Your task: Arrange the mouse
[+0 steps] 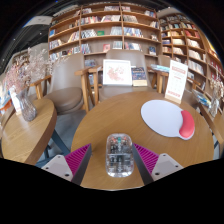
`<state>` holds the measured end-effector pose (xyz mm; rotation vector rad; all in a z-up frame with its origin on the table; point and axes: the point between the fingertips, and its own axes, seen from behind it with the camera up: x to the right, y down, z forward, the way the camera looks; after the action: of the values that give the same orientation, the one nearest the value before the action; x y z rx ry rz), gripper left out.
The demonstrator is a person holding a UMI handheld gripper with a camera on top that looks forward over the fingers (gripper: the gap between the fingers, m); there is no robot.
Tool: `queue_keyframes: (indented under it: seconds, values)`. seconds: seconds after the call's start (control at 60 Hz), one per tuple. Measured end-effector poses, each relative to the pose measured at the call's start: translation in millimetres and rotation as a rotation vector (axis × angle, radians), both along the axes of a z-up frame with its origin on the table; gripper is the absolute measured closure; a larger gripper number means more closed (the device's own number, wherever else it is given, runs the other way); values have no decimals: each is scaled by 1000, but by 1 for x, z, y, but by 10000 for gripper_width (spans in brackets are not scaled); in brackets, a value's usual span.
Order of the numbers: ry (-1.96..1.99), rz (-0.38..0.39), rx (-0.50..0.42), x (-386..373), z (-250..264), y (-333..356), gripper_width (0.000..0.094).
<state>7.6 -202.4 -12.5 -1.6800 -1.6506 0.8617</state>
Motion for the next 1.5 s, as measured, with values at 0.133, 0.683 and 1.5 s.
queue_keyframes:
  seconds: [0.133,0.683,1.5]
  values:
    - [4,3,15,-4,0,3,114]
    - [82,1,1,-36,98,69,487]
    - [56,-158,100,-145,18,262,102]
